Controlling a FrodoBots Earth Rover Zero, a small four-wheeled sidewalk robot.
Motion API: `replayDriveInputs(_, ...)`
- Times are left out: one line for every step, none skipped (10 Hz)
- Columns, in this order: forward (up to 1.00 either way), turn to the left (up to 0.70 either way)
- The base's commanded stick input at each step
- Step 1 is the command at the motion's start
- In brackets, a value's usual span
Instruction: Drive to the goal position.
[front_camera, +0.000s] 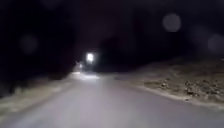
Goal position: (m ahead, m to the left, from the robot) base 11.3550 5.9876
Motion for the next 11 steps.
replayDriveInputs(0.7, 0.05)
replayDriveInputs(0.7, 0.08)
replayDriveInputs(0.7, 0.09)
replayDriveInputs(0.7, 0.1)
replayDriveInputs(0.7, 0.1)
replayDriveInputs(0.7, 0.09)
replayDriveInputs(0.7, 0.09)
replayDriveInputs(0.7, 0.09)
replayDriveInputs(0.7, 0.09)
replayDriveInputs(0.7, 0.09)
replayDriveInputs(0.7, 0.1)
